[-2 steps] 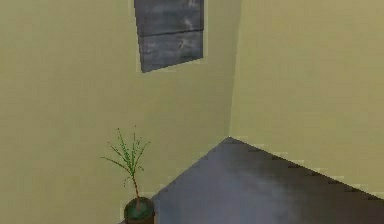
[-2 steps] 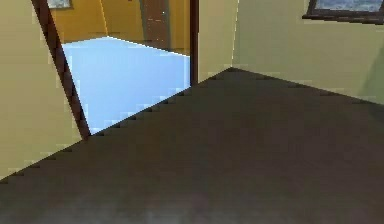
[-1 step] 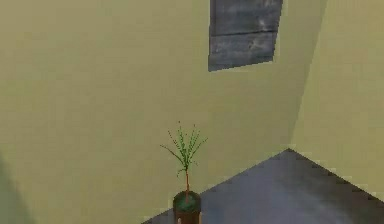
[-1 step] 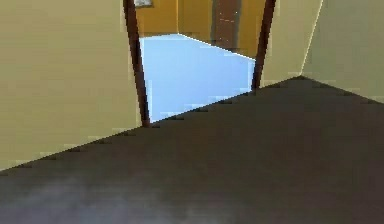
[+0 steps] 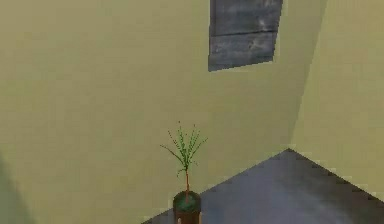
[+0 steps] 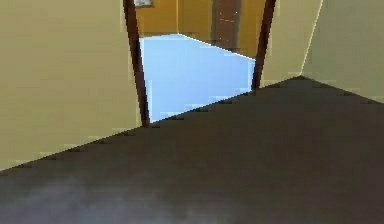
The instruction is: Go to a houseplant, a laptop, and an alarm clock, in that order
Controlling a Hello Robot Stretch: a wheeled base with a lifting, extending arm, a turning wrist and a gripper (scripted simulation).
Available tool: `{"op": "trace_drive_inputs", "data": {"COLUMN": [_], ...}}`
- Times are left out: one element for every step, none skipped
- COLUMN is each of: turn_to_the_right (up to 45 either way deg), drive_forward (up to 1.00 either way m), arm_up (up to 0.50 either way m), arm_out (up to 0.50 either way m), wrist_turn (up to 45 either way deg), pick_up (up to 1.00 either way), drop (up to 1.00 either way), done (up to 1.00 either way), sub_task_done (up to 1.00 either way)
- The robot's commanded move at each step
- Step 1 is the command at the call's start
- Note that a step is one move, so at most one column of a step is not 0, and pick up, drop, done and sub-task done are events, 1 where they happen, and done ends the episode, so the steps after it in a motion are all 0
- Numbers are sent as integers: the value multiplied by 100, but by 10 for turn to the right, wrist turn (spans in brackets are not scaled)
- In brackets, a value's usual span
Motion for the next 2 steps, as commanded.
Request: {"op": "trace_drive_inputs", "data": {"turn_to_the_right": [450, 450], "drive_forward": [0, 0], "arm_up": [0, 0], "arm_out": [0, 0], "wrist_turn": [0, 0], "pick_up": [0, 0], "drop": [0, 0], "done": [0, 0], "sub_task_done": [0, 0]}}
